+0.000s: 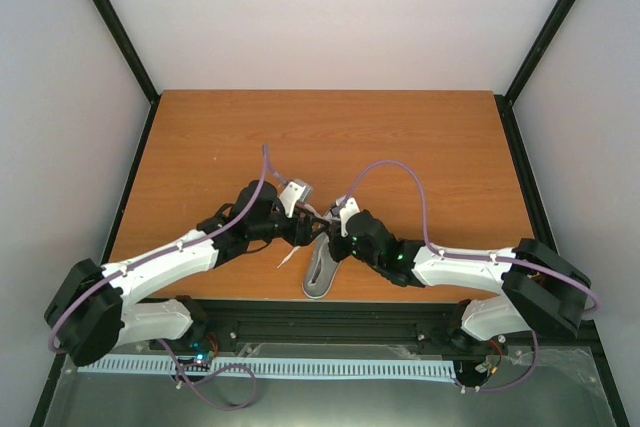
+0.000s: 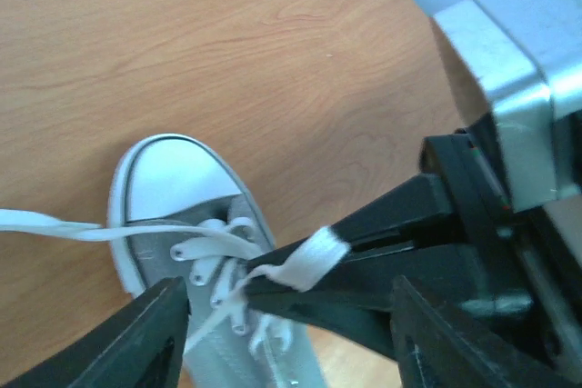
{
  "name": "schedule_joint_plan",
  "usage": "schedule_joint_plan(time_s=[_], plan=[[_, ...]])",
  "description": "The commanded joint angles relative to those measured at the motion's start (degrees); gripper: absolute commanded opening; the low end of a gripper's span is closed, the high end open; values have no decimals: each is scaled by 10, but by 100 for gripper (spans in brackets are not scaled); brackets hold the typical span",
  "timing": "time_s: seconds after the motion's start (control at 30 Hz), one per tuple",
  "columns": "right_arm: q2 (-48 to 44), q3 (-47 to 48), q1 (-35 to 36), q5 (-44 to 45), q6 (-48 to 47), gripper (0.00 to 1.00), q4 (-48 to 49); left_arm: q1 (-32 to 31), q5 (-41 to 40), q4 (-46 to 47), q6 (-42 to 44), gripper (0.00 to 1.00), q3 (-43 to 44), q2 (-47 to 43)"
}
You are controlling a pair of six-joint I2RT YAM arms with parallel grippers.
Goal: Tie the shoes
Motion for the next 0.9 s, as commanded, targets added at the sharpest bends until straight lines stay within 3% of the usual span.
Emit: schedule_joint_plan(time_s=[0.0, 0.17, 0.27, 0.47, 0.87], plan=[[-25, -12, 1, 26, 21, 3, 16, -4, -107, -74, -24, 69, 43, -28], [-33, -25, 1, 21, 24, 3, 15, 37, -151, -107, -63, 71, 60, 0], [-32, -29, 1, 16, 25, 3, 19, 69, -156, -117, -70, 67, 73, 57], [-24, -28, 2, 4, 23, 3, 24, 72, -154, -115, -56, 63, 125, 182], [-16, -22, 2, -7, 19, 3, 32, 72, -140, -78, -58, 63, 186, 303]])
